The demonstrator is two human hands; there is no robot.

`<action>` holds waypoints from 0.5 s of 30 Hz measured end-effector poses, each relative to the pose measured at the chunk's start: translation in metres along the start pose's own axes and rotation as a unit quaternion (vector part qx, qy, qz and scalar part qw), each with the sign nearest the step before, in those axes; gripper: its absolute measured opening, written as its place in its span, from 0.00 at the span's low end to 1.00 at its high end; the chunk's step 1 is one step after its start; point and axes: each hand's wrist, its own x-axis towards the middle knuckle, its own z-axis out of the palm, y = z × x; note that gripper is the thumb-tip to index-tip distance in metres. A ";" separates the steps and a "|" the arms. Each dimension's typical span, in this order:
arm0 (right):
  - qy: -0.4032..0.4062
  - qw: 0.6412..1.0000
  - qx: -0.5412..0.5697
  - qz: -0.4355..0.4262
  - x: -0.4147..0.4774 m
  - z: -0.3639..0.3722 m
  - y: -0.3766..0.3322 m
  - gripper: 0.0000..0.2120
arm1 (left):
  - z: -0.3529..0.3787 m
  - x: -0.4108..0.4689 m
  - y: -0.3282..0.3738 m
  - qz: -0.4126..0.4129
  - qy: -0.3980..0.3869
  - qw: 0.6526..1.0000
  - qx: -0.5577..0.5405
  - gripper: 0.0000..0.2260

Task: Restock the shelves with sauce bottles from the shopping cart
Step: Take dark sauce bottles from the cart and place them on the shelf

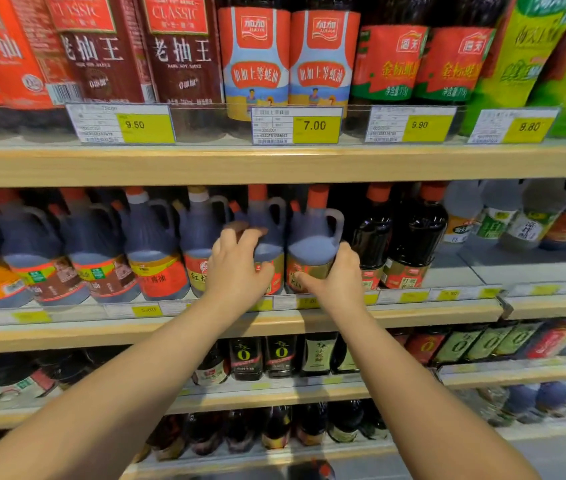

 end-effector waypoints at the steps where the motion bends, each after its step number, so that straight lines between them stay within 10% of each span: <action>1: 0.022 1.000 -0.017 -0.014 -0.004 0.004 0.000 0.38 | 0.002 -0.001 -0.001 0.006 0.003 1.000 0.003 0.24; 6: 0.181 0.971 -0.096 -0.125 -0.017 0.013 -0.005 0.42 | 0.006 -0.003 -0.002 0.031 0.022 0.999 0.031 0.25; 15: 0.183 0.975 -0.122 -0.040 0.006 0.033 -0.033 0.45 | 0.011 -0.002 -0.005 0.045 0.057 0.996 0.055 0.27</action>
